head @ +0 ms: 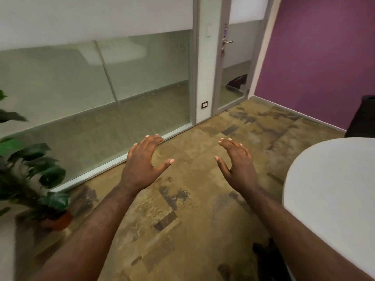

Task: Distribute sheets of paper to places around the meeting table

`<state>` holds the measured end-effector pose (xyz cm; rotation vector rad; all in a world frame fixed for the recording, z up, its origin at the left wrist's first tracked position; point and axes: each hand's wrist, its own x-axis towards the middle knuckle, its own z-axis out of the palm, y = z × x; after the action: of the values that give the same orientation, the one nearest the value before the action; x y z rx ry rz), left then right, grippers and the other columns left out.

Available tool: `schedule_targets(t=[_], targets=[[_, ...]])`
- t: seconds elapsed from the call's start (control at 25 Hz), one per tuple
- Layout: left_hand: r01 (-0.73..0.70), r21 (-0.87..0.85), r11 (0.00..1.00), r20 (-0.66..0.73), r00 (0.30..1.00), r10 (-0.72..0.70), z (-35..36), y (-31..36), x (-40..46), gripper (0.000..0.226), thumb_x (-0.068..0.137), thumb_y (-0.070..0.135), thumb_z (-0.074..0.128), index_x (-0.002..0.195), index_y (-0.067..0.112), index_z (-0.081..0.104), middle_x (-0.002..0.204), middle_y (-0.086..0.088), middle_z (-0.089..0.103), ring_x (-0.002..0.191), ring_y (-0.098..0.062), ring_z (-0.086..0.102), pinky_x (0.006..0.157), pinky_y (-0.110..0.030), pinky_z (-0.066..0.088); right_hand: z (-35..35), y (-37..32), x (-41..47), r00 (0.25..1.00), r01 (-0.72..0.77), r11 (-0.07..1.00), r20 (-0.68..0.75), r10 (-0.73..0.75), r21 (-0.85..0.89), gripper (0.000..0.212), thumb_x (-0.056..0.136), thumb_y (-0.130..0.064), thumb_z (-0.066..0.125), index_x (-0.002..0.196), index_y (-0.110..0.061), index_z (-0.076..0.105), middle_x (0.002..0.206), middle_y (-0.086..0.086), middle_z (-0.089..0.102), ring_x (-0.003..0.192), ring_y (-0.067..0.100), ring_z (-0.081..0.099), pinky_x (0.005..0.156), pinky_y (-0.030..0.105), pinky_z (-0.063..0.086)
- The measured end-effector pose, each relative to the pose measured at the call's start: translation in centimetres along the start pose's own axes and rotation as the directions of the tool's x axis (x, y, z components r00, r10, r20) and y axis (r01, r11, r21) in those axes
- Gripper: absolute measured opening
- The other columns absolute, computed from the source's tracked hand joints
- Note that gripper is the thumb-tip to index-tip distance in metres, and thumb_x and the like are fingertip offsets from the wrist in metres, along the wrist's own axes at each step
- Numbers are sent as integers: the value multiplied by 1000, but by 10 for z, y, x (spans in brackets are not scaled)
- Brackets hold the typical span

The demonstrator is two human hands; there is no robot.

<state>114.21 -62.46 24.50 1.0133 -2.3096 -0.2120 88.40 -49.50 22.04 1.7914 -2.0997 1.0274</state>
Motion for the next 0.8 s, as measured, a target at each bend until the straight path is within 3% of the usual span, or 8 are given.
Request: schedule_targets(t=[0.24,0.4,0.6,0.8], targets=[[-176,-102,979,110,976,187,77,-23,146,73,77,71,48,136,29,45,148,6,46,142,-15,33,113,-44,24,23,54,74,981,-184,979,-78,177,-87,43,95,-32,54,136,-21,47,145,-1,50,137,18,42,114,46,31],[-301,-158,940,144,935,324,152,-9,241,72,77,70,51,137,30,44,148,6,46,142,-15,34,114,-46,27,28,130,115,934,-333,929,-191,302,-159,44,95,-33,55,136,-20,47,145,0,51,136,20,43,110,46,35],[-416,-254,873,187,864,467,248,55,354,70,78,65,58,137,29,46,147,8,47,140,-15,36,114,-50,28,22,243,158,828,-535,823,-311,466,-190,44,94,-34,56,135,-20,49,143,2,53,135,23,46,106,43,36],[-529,-349,774,194,767,611,332,142,443,67,80,64,59,137,31,45,146,9,47,140,-13,35,115,-46,24,-9,332,190,770,-623,734,-375,515,-270,45,95,-39,51,136,-22,48,143,0,53,133,21,47,106,42,36]])
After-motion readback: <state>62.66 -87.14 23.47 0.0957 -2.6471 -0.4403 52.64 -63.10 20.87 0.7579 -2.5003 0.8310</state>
